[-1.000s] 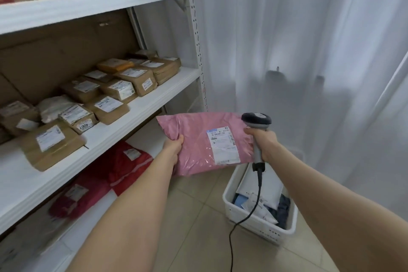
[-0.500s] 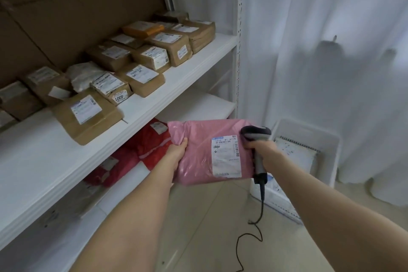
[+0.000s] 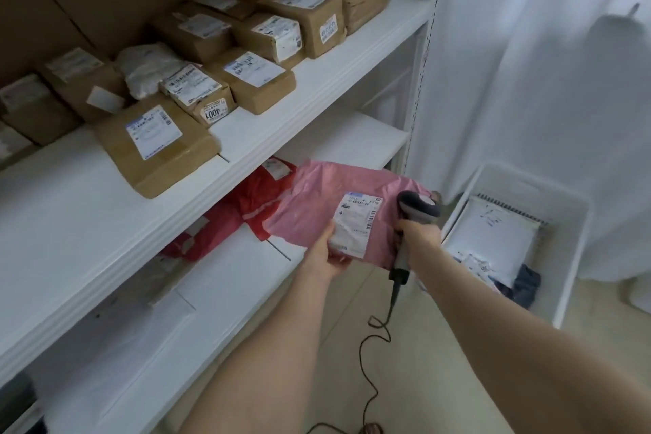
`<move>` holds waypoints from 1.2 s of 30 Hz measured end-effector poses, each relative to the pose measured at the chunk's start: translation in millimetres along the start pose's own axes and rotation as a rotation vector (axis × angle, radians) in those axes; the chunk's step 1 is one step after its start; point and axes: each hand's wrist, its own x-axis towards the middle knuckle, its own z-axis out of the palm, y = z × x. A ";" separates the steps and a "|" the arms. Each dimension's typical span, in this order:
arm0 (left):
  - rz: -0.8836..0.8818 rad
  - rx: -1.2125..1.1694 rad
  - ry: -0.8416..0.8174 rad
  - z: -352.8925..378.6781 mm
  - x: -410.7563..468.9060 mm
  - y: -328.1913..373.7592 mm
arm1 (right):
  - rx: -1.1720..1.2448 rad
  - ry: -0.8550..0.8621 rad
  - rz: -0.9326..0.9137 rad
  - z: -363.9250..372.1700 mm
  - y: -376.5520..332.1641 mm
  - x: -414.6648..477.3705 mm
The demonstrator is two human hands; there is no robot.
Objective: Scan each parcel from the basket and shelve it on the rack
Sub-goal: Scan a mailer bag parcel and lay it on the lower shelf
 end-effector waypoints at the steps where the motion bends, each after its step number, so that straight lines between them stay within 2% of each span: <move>1: 0.014 -0.011 -0.009 -2.9 3.0 2.2 | -0.003 -0.016 -0.003 3.2 7.0 1.1; 3: 0.074 -0.001 0.028 -14.6 8.9 9.8 | -0.040 -0.055 -0.004 10.0 21.5 4.2; 6: 0.209 0.045 0.177 -44.9 15.7 19.8 | -0.113 -0.072 -0.036 20.8 38.6 12.2; 9: 0.271 0.065 0.302 -83.7 18.4 27.9 | -0.185 -0.102 -0.075 35.2 55.9 24.3; 16: 0.349 0.175 0.575 -175.7 37.7 45.1 | -0.191 -0.375 -0.022 89.8 122.4 32.4; 19: 0.356 0.184 0.596 -200.7 57.5 52.6 | -0.189 -0.458 0.015 116.9 149.6 41.8; 27: 0.362 0.137 0.496 -262.5 154.4 96.9 | -0.133 -0.422 -0.045 213.9 220.8 78.6; 32: 0.405 0.175 0.418 -287.9 205.5 136.1 | -0.120 -0.364 -0.081 250.5 251.9 101.6; 36: 0.303 0.282 0.491 -305.0 227.1 148.2 | -0.110 -0.327 -0.035 262.4 270.8 113.6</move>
